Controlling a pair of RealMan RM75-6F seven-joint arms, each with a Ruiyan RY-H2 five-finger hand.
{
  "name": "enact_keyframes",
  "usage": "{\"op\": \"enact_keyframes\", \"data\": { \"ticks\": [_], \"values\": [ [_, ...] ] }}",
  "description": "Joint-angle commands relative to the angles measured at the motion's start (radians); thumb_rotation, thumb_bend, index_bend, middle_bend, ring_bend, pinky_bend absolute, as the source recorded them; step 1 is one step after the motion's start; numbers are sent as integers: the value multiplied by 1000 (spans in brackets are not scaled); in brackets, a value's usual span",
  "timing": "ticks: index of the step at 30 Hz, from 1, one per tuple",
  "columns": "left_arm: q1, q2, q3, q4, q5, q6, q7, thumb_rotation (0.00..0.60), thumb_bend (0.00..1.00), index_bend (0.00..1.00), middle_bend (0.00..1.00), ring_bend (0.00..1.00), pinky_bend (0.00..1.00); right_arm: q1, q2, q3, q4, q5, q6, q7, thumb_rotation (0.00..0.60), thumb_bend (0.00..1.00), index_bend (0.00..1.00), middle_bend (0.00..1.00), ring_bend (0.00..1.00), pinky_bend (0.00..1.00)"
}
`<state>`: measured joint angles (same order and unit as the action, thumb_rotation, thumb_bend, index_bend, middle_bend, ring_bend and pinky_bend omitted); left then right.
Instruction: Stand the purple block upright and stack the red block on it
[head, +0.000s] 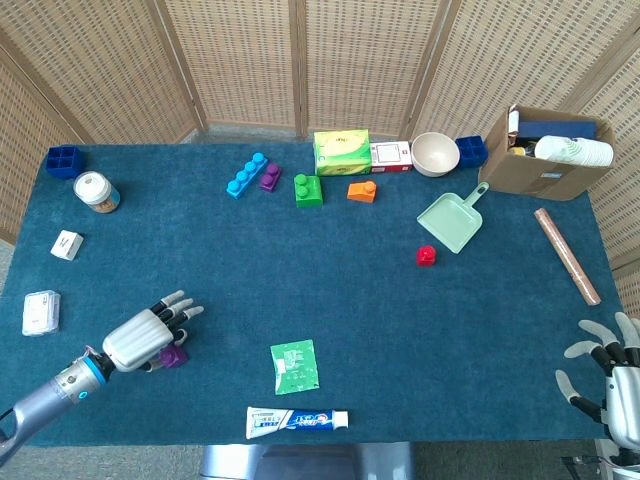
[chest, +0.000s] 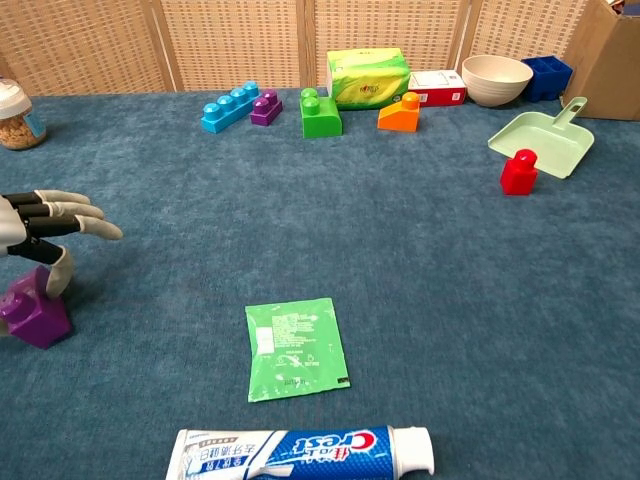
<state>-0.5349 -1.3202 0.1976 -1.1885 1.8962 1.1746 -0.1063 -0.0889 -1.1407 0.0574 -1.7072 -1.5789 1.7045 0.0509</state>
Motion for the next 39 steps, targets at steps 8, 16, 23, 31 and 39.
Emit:
{"op": "enact_keyframes", "data": {
  "ticks": [8, 16, 23, 31, 39],
  "values": [
    [-69, 101, -42, -151, -34, -12, -59, 600, 294, 610, 134, 0, 0, 6, -3, -2, 8, -5, -15, 12, 600, 239, 498, 280, 11, 68],
    [-144, 141, -87, -233, -36, -59, -41, 600, 294, 583, 133, 2, 0, 18, -14, -10, 16, -18, -36, 21, 600, 238, 499, 280, 10, 68],
    [-269, 69, -140, -238, -7, -157, -11, 600, 293, 551, 131, 5, 0, 24, -19, -16, 19, -33, -42, 28, 600, 239, 499, 280, 11, 68],
    [-396, -34, -189, -196, -10, -259, -7, 600, 292, 540, 129, 5, 0, 16, -19, -20, 12, -38, -30, 28, 600, 238, 499, 280, 10, 68],
    [-531, -165, -234, -111, -12, -358, 33, 600, 293, 542, 128, 7, 0, 13, -21, -23, 5, -45, -24, 22, 600, 238, 498, 280, 10, 68]
  ]
}}
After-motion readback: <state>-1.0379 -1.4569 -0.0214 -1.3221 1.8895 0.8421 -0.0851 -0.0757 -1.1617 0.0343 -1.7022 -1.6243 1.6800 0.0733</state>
